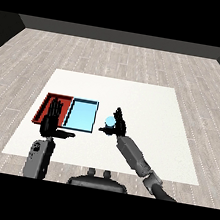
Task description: Pick the blue can and put it in the blue box
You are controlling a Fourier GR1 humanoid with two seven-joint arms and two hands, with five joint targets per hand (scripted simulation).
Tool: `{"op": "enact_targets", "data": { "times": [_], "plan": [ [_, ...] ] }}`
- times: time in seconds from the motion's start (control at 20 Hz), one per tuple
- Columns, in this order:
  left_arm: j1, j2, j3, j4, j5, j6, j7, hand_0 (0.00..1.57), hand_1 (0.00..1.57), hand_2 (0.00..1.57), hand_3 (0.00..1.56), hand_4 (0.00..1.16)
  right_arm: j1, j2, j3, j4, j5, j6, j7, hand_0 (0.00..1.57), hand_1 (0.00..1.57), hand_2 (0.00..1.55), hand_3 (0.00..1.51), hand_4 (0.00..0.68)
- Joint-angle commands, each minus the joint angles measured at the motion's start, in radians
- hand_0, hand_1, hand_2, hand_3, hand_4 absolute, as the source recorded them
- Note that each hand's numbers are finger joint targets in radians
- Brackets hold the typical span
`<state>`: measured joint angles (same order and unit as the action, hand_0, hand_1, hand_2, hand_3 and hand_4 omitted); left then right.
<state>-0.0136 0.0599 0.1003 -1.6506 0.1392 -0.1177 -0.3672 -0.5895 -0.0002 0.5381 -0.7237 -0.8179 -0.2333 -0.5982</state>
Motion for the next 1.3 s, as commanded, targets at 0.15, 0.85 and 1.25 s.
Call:
{"op": "enact_targets", "data": {
  "times": [0.15,0.85,1.25],
  "plan": [
    [-0.023,0.012,0.005,-0.024,0.006,0.006,0.038,0.00,0.00,0.00,0.00,0.00,-0.069,0.000,-0.050,0.069,-0.015,-0.241,0.016,1.49,1.49,1.51,1.48,0.600],
    [-0.014,0.019,-0.003,0.073,-0.033,-0.017,-0.050,0.00,0.00,0.00,0.00,0.00,-0.119,0.000,0.055,0.014,0.064,-0.385,0.070,1.49,1.49,1.46,1.41,0.645],
    [-0.056,-0.054,-0.127,0.083,-0.089,0.015,0.058,0.00,0.00,0.00,0.00,0.00,-0.091,-0.135,0.148,-0.244,0.206,-0.512,0.183,1.43,1.43,1.45,1.39,0.624]
  ]
}}
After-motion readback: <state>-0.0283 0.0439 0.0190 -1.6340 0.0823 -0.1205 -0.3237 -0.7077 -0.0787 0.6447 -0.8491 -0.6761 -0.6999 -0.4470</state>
